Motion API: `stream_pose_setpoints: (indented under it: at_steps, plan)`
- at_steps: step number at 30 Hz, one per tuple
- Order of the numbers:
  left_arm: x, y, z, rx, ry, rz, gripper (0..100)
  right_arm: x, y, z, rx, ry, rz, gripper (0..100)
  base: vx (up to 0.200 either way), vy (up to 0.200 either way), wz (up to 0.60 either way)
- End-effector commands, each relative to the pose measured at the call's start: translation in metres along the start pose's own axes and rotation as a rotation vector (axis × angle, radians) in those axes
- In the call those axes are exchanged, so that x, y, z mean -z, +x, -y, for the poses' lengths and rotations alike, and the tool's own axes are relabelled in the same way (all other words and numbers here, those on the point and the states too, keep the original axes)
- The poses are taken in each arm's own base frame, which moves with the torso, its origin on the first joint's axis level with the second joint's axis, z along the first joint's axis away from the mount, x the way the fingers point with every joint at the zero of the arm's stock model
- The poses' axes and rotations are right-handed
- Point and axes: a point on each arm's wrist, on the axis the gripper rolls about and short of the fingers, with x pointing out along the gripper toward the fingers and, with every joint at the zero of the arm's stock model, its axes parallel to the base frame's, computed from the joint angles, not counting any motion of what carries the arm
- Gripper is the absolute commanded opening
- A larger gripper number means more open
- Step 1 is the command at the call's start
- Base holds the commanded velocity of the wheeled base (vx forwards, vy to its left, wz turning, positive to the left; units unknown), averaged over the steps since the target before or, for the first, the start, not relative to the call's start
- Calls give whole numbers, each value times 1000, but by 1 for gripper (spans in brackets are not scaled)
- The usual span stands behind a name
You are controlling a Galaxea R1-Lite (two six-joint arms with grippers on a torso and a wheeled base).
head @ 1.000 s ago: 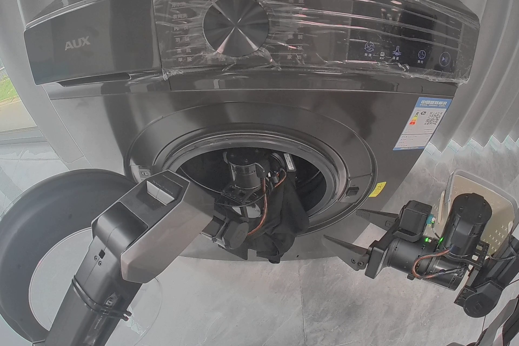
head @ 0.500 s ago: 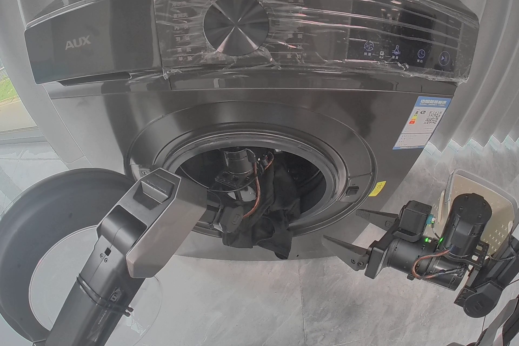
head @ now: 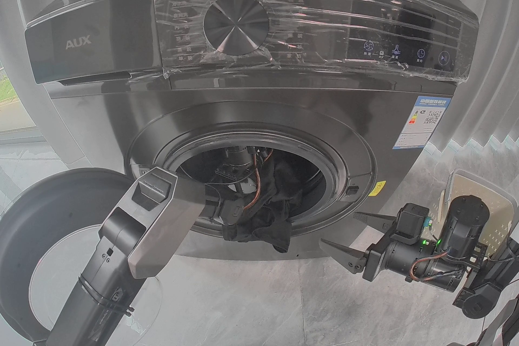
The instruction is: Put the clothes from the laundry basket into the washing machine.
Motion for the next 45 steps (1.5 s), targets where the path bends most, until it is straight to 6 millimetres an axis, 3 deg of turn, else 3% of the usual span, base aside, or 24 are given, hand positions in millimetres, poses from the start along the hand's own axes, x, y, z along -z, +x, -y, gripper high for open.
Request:
stream_pose_setpoints:
  at_steps: [1,2,3,13,25,28,34,37,40,45]
  plan:
    - [5,0,-1,-2,1,-5,0,0,0,0,-1,0,-1,100,0,0,0]
    - [6,-1,-1,0,1,-6,0,0,0,0,-1,0,-1,100,0,0,0]
    - [7,-1,-1,-1,2,-7,100,0,0,0,-1,0,1,100,0,0,0]
    - [10,-4,-2,-8,9,-29,100,0,0,0,-1,0,1,100,0,0,0]
    - [14,-63,2,-11,109,-280,100,-1,0,0,0,0,4,100,0,0,0]
    - [1,-82,8,14,153,-306,100,-2,-1,2,7,1,10,100,0,0,0]
    - [-22,-93,16,29,148,-304,100,-3,-1,3,9,-2,35,100,0,0,0]
    - [-23,-100,17,37,152,-324,100,-4,0,2,4,-3,37,100,0,0,0]
    - [-13,-128,15,69,169,-417,100,-2,1,1,0,-1,29,100,0,0,0]
    - [2,-146,9,95,176,-478,100,-1,2,0,-2,-1,24,100,0,0,0]
